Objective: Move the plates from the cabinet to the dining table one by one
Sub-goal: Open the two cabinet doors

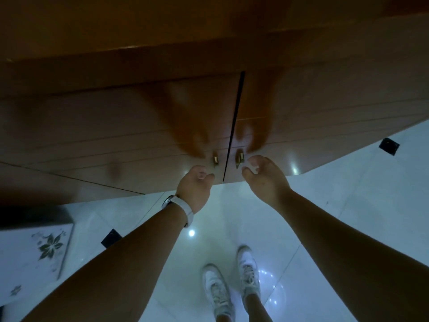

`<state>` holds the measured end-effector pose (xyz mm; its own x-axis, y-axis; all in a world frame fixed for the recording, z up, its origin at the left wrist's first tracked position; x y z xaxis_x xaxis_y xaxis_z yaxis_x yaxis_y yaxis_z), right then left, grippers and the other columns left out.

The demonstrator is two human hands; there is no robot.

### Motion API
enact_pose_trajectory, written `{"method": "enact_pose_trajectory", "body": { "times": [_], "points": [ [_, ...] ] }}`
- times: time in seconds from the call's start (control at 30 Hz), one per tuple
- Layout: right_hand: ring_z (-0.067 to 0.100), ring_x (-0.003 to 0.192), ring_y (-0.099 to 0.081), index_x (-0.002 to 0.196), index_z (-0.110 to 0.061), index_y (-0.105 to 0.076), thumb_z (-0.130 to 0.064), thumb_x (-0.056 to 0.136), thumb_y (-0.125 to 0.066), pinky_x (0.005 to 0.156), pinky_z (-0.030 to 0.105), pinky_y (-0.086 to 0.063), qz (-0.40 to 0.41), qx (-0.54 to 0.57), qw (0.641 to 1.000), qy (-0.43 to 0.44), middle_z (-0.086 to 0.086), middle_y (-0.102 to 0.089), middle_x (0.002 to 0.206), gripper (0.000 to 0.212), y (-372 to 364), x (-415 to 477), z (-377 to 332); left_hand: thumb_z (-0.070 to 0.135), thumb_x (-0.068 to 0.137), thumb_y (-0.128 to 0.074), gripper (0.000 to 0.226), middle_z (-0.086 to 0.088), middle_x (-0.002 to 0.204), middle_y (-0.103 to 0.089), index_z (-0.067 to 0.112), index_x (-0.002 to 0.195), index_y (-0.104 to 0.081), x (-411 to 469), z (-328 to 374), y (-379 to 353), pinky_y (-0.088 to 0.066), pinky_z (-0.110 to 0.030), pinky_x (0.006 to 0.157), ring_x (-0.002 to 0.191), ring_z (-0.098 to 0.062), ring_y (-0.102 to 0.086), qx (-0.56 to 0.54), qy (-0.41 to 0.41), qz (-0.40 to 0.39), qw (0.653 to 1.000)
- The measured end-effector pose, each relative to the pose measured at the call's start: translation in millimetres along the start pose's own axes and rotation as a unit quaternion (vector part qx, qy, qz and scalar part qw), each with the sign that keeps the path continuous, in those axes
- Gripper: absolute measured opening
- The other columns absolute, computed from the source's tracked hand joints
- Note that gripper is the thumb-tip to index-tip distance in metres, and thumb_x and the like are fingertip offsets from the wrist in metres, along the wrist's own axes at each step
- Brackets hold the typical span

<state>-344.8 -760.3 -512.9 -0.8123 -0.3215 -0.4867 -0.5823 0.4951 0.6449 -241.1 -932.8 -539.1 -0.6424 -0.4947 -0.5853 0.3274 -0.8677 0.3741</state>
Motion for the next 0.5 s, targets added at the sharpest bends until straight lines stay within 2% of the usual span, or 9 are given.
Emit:
{"method": "enact_pose_trajectory", "body": {
  "times": [0.03,0.1,0.13,0.2,0.27,0.37,0.5],
  "points": [
    [0.021,0.107,-0.057,0.126,-0.023,-0.056,-0.04,0.092,-0.054,0.083,0.029,-0.041,-0.004,0.017,1.0,-0.005,0.0,-0.057,0.121,0.038,-4,6,2,0.023,0.083,-0.065,0.008,-0.002,0.083,-0.06,0.027,0.086,-0.059,3,3,-3,-0.051,-0.032,0.081,0.08,-0.022,-0.058,-0.023,-0.003,0.007,1.0],
    [0.021,0.099,-0.059,0.116,-0.022,-0.06,-0.038,0.091,-0.055,0.076,0.027,-0.042,-0.009,0.044,0.999,-0.004,0.0,-0.061,0.109,0.031,-10,13,2,0.012,0.089,-0.061,0.018,0.002,0.076,-0.057,0.024,0.077,-0.057,2,16,-12,-0.046,-0.019,0.068,0.066,-0.009,-0.055,-0.033,-0.026,0.0,0.999],
    [0.02,0.094,-0.06,0.112,-0.019,-0.062,-0.034,0.092,-0.055,0.071,0.026,-0.042,-0.01,0.051,0.999,0.0,0.001,-0.062,0.103,0.026,-12,15,0,0.011,0.091,-0.059,0.02,0.005,0.068,-0.055,0.02,0.073,-0.058,2,20,-17,-0.043,-0.02,0.063,0.06,-0.006,-0.052,-0.035,-0.037,-0.003,0.999],
    [0.021,0.084,-0.058,0.099,-0.011,-0.062,-0.028,0.092,-0.055,0.062,0.026,-0.04,-0.003,0.057,0.998,0.014,0.004,-0.062,0.09,0.019,-17,17,-3,0.017,0.092,-0.057,0.033,0.012,0.049,-0.046,0.021,0.059,-0.056,2,25,-22,-0.034,-0.026,0.056,0.053,-0.012,-0.042,-0.038,-0.038,0.006,0.999],
    [0.025,0.076,-0.057,0.088,-0.009,-0.061,-0.028,0.09,-0.056,0.061,0.028,-0.04,0.012,0.063,0.998,0.021,0.008,-0.062,0.081,0.02,-21,19,-4,0.023,0.091,-0.058,0.044,0.009,0.04,-0.037,0.024,0.048,-0.05,4,26,-25,-0.027,-0.027,0.053,0.049,-0.013,-0.033,-0.051,-0.034,0.028,0.998],
    [0.021,0.068,-0.054,0.083,-0.012,-0.059,-0.03,0.091,-0.054,0.059,0.029,-0.038,0.022,0.07,0.997,0.025,0.002,-0.056,0.069,0.021,-25,22,0,0.025,0.092,-0.058,0.048,0.008,0.041,-0.032,0.025,0.046,-0.045,5,23,-27,-0.024,-0.026,0.05,0.046,-0.011,-0.028,-0.072,-0.036,0.046,0.996],
    [0.014,0.061,-0.049,0.08,-0.012,-0.055,-0.029,0.093,-0.051,0.054,0.023,-0.035,0.047,0.064,0.996,0.047,0.0,-0.051,0.065,0.022,-25,20,2,0.025,0.093,-0.059,0.042,0.01,0.044,-0.031,0.019,0.058,-0.038,3,21,-29,-0.023,-0.023,0.046,0.046,-0.008,-0.027,-0.091,-0.062,0.065,0.992]
  ]
}}
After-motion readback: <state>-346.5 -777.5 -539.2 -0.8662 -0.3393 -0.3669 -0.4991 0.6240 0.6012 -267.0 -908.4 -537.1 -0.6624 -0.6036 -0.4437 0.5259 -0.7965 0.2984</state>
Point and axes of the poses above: each hand's wrist, its own x-axis towards the middle knuckle, its own y-axis out of the back of the hand, z = x × y, the point moved 6 cm from there along x, towards the middle knuckle
